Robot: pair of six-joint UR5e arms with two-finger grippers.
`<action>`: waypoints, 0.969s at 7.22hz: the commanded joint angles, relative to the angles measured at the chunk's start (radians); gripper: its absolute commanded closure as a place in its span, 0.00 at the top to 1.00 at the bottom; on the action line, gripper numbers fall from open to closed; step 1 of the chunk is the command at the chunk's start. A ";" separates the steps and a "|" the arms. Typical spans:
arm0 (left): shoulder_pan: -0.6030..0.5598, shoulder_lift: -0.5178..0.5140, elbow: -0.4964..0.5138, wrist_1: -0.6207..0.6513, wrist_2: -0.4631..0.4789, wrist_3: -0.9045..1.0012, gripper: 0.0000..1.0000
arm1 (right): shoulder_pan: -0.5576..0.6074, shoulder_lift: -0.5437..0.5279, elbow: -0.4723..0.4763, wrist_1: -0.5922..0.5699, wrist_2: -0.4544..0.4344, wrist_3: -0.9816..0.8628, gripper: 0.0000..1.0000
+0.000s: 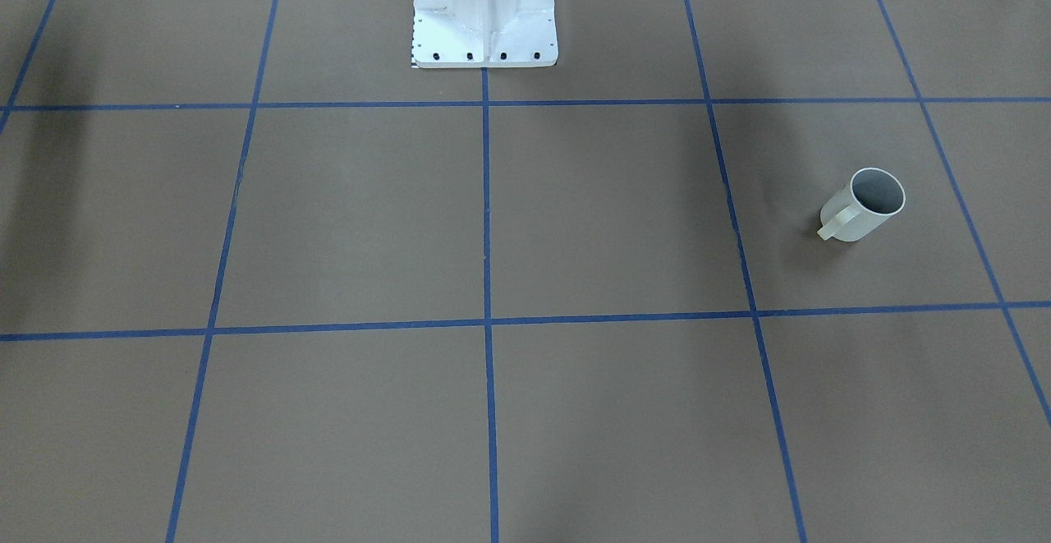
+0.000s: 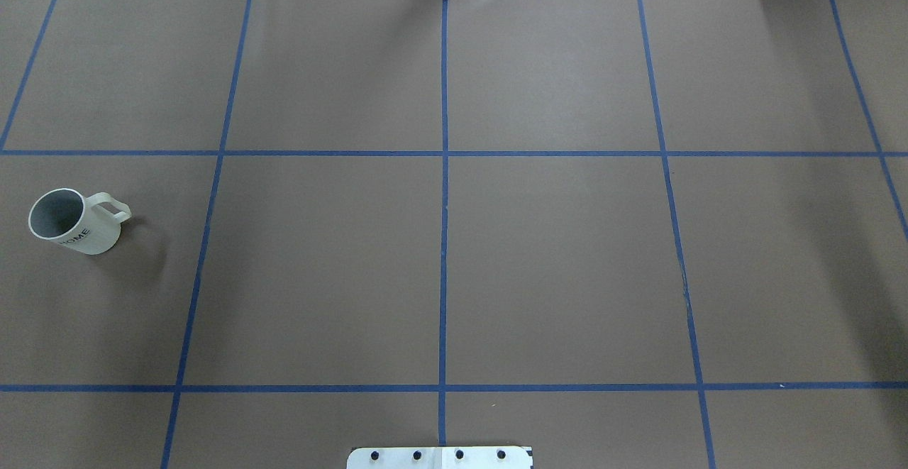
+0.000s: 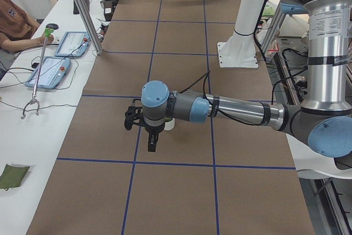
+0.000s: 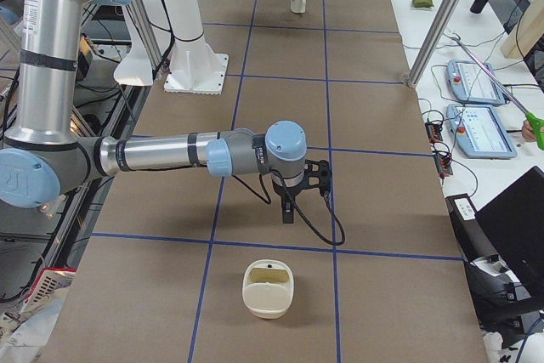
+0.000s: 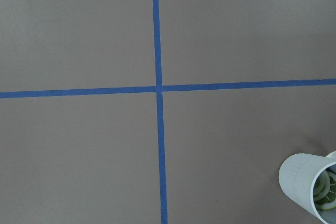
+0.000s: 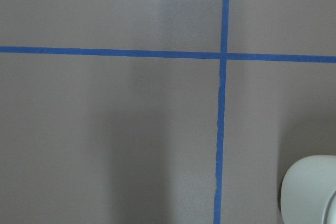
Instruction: Left arm hands cup to right arm to dump lemon
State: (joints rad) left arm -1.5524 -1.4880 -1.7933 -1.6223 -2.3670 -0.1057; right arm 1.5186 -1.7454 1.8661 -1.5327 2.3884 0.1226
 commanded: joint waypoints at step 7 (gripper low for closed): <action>0.046 0.014 -0.008 -0.024 -0.003 -0.002 1.00 | -0.002 0.001 -0.005 0.006 0.003 0.003 1.00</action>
State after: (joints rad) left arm -1.5308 -1.4730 -1.8001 -1.6402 -2.3695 -0.1053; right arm 1.5178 -1.7441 1.8621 -1.5275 2.3913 0.1255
